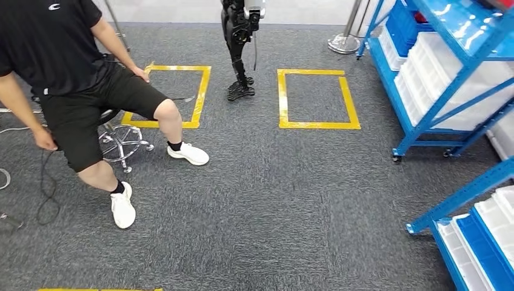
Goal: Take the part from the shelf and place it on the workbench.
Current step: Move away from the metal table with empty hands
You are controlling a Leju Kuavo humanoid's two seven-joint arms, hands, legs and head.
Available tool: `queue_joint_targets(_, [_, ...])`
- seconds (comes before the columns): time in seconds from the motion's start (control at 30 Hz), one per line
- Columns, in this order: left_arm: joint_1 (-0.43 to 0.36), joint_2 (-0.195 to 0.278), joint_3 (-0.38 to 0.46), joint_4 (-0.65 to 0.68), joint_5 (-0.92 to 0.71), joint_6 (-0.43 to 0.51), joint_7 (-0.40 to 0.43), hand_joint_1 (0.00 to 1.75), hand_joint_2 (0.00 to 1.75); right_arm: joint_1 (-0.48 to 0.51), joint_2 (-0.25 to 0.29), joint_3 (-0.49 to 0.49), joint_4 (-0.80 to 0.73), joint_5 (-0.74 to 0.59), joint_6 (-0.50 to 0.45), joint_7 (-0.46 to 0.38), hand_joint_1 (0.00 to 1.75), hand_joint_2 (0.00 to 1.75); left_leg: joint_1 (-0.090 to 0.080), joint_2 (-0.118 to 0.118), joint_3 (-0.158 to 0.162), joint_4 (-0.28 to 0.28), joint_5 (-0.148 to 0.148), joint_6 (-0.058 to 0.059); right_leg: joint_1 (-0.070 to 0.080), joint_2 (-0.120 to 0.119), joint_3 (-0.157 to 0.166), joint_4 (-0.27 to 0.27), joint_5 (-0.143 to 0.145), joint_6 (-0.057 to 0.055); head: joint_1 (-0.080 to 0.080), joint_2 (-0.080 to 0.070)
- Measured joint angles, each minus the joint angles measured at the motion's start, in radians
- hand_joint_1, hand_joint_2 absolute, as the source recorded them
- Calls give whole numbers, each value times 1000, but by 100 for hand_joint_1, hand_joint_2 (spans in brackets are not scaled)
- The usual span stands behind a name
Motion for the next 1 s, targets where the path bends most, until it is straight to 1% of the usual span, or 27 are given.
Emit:
queue_joint_targets(0.03, [0,0,-1,0,-3,0,5,0,0,-2,0,-3,0,-3,-2,1,0,0,-1,18,-3,0,1,1,-6,-12,-36,70,-27,3,1,0])
queue_joint_targets(0.07, [1,0,-3,0,-5,0,9,0,0,-2,0,-6,0,-4,-3,2,0,0,-2,35,-5,0,1,-1,-13,-17,-61,122,-44,10,2,0])
queue_joint_targets(0.1, [0,0,-5,0,-7,-1,12,0,0,0,0,-8,0,-6,-4,2,0,0,-1,51,-6,0,1,-3,-20,-22,-68,137,-45,21,2,0])
queue_joint_targets(0.13, [0,-1,-7,0,-9,-1,15,0,0,2,0,-9,0,-6,-6,3,0,0,0,65,-7,1,1,-7,-28,-29,-50,108,-31,35,2,0])
queue_joint_targets(0.17, [0,-1,-10,0,-10,-2,17,0,0,4,0,-10,0,-6,-6,3,0,0,2,79,-7,4,-1,-14,-36,-44,-9,37,-7,51,3,0])
queue_joint_targets(0.2, [0,-1,-12,0,-11,-2,18,0,0,3,1,-10,0,-6,-6,3,0,0,1,92,-8,9,-5,-23,-40,-69,35,-37,16,61,3,0])
queue_joint_targets(0.23, [-1,0,-14,0,-11,-3,19,0,0,1,2,-10,0,-6,-7,3,0,0,1,104,-7,15,-11,-34,-41,-88,69,-96,34,63,3,0])
queue_joint_targets(0.27, [-2,0,-16,-1,-12,-3,19,0,0,0,3,-11,0,-6,-7,3,0,0,0,114,-6,20,-17,-44,-40,-100,89,-131,43,57,1,0])
queue_joint_targets(0.3, [-3,1,-16,-1,-12,-3,20,0,0,-1,4,-11,0,-6,-7,3,0,0,-1,124,-3,22,-21,-52,-35,-101,89,-137,44,46,0,0])
queue_joint_targets(0.37, [-8,-1,-18,-1,-13,-3,19,0,0,0,2,-12,0,-5,-8,3,0,0,7,139,4,22,-26,-64,-31,-79,85,-138,46,26,-3,0])
queue_joint_targets(0.4, [-9,-1,-18,-1,-14,-4,19,0,0,1,1,-13,0,-5,-8,3,0,0,12,130,4,30,-35,-70,-32,-68,85,-139,48,17,-4,0])
queue_joint_targets(0.43, [-9,-2,-18,-1,-14,-5,18,0,0,2,0,-14,0,-5,-8,3,0,0,17,109,-2,51,-54,-75,-34,-57,88,-140,51,8,-6,0])
queue_joint_targets(0.5, [-7,-4,-18,0,-15,-8,15,0,0,2,0,-18,0,-5,-8,3,0,0,22,49,-41,147,-121,-78,-33,-36,89,-140,57,-6,-10,0])
queue_joint_targets(0.53, [-6,-4,-19,0,-16,-9,13,0,0,2,1,-19,0,-6,-8,3,0,0,21,29,-69,211,-158,-76,-27,-26,88,-140,58,-10,-11,0])
queue_joint_targets(0.57, [-4,-5,-19,0,-16,-10,12,0,0,2,1,-19,0,-6,-8,3,0,0,20,18,-97,271,-185,-74,-22,-14,86,-140,59,-14,-11,0])
queue_joint_targets(0.6, [-3,-5,-19,0,-16,-10,11,0,0,3,2,-20,0,-7,-8,3,0,0,19,13,-118,312,-197,-70,-16,-1,86,-139,60,-16,-12,0])
queue_joint_targets(0.63, [-2,-5,-19,0,-16,-10,10,0,0,4,2,-21,0,-7,-8,3,0,0,18,10,-124,321,-190,-64,-10,13,85,-139,61,-17,-11,0])
queue_joint_targets(0.67, [-2,-6,-19,0,-16,-10,10,0,0,5,1,-23,0,-8,-8,3,0,0,16,7,-113,293,-163,-57,-6,27,86,-139,62,-18,-11,0])
queue_joint_targets(0.7, [-2,-6,-19,0,-17,-10,10,0,0,6,1,-24,0,-8,-8,3,0,0,13,-2,-86,233,-124,-47,-2,42,88,-139,63,-19,-11,0])
queue_joint_targets(0.77, [-2,-6,-20,0,-17,-10,9,0,0,6,2,-26,0,-8,-8,3,0,0,5,-41,-27,105,-60,-28,2,67,89,-139,66,-17,-10,0])
queue_joint_targets(0.8, [-2,-6,-20,0,-18,-11,9,0,0,6,3,-26,0,-7,-8,4,0,0,-1,-54,-10,69,-45,-21,2,76,87,-139,68,-14,-11,0])
queue_joint_targets(0.83, [-3,-7,-21,0,-19,-11,9,0,0,7,4,-26,0,-7,-7,6,0,0,-6,-59,-5,55,-42,-15,1,85,84,-140,71,-10,-11,0])
queue_joint_targets(0.87, [-4,-8,-21,0,-19,-12,9,0,0,7,4,-26,0,-7,-7,8,0,0,-11,-51,-5,51,-38,-10,0,93,80,-142,74,-4,-13,0])
queue_joint_targets(0.9, [-5,-9,-22,0,-19,-14,9,0,0,8,4,-26,0,-6,-8,12,0,0,-10,-39,-2,41,-32,-6,1,99,75,-144,77,1,-14,0])
queue_joint_targets(0.93, [-6,-10,-23,0,-19,-15,9,0,0,8,4,-26,0,-6,-8,15,0,0,-8,-28,2,27,-23,-1,2,86,67,-139,76,5,-13,0])
queue_joint_targets(0.97, [-6,-12,-23,0,-20,-17,8,0,0,8,4,-27,0,-6,-8,19,0,0,-7,-15,7,12,-13,4,5,63,53,-118,65,5,-11,0])
queue_joint_targets(1.0, [-5,-13,-23,0,-20,-19,8,0,0,6,3,-27,0,-5,-9,21,0,0,-5,-1,10,-1,-5,9,6,33,29,-78,44,4,-8,0])
